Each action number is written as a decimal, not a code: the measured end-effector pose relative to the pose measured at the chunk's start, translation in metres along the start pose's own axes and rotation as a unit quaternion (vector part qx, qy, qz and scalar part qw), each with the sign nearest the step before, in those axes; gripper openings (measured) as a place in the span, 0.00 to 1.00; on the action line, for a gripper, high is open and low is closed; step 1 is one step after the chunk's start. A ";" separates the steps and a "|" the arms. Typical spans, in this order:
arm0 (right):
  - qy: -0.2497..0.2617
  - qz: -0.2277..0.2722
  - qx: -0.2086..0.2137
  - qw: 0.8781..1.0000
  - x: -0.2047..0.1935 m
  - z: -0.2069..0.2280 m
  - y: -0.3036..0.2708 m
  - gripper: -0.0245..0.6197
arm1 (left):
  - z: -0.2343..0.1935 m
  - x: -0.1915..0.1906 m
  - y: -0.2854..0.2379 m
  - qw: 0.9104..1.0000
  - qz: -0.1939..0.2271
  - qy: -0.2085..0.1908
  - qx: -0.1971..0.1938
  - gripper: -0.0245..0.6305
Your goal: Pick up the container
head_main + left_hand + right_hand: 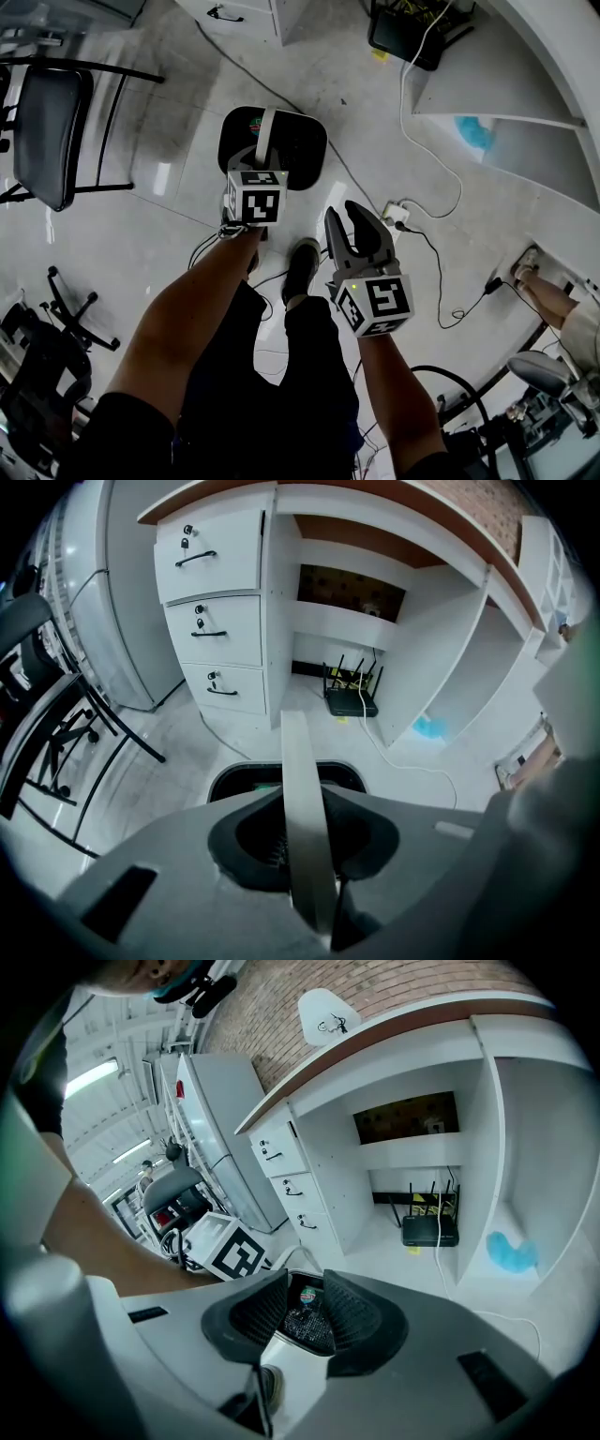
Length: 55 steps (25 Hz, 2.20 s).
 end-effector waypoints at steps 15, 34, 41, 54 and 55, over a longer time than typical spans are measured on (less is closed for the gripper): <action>-0.011 -0.005 -0.005 1.000 0.003 -0.009 0.029 0.16 | -0.012 0.001 0.035 0.999 -0.007 -0.053 0.001 0.15; 0.063 0.060 0.032 0.996 0.161 -0.073 0.144 0.16 | 0.002 0.070 0.287 0.999 0.042 -0.002 -0.012 0.15; 0.055 0.082 0.029 0.995 0.216 -0.080 0.208 0.14 | 0.034 0.091 0.383 0.996 0.058 0.011 -0.061 0.15; 0.090 0.127 0.079 0.985 0.286 -0.105 0.296 0.13 | 0.077 0.136 0.528 0.987 0.136 0.033 -0.081 0.15; 0.092 0.132 0.083 0.983 0.290 -0.108 0.300 0.13 | 0.075 0.136 0.537 0.986 0.140 0.037 -0.079 0.15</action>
Point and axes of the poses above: the fingertips, and each gripper's own axes: y backward along the fingers, z to its right, x out of its top, the point moved 7 cm from there along y, backward along the fingers, and after that the axes turned 3 degrees about -x, right-handed, at the moved point
